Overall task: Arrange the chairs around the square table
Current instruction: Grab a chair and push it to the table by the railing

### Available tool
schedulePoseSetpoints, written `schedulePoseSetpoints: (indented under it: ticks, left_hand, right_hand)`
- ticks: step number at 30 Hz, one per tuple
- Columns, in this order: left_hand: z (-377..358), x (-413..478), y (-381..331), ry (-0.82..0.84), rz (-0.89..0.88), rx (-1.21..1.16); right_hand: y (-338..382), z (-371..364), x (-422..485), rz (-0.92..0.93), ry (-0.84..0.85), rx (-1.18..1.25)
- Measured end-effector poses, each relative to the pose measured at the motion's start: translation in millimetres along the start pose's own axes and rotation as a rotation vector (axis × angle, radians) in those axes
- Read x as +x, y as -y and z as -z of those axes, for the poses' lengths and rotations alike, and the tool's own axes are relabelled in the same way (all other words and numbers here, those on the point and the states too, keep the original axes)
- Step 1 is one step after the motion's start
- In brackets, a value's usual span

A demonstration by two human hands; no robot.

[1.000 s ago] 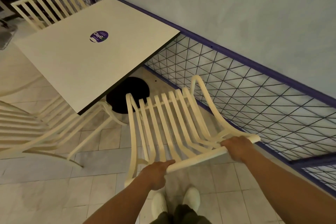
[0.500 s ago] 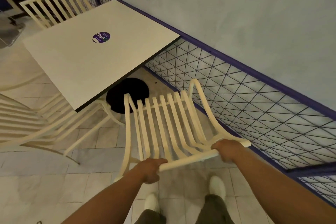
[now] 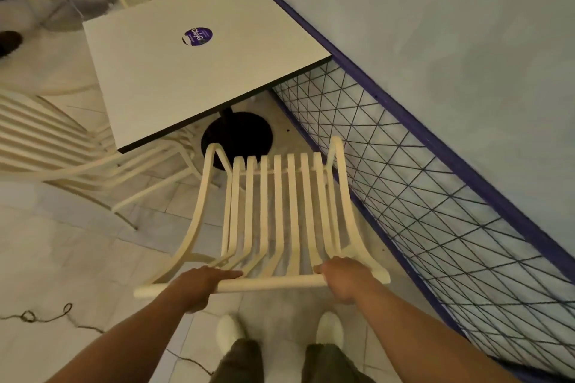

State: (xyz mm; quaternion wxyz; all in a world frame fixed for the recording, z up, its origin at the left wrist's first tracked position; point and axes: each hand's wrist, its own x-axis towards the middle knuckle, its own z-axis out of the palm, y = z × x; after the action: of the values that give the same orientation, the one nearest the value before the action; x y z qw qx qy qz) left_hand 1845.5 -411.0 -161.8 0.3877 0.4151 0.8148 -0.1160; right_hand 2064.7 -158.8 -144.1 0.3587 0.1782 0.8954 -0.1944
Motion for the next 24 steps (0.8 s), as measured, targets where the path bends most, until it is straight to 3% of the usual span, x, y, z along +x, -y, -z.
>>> schedulePoseSetpoints:
  ticks: [13, 24]
  left_hand:
    - [8, 27, -91, -0.106, -0.006, -0.135]
    - [33, 55, -127, -0.139, -0.059, -0.202]
  right_hand:
    - [-86, 62, 12, -0.082, 0.018, -0.223]
    - [-140, 108, 34, -0.179, -0.055, -0.255]
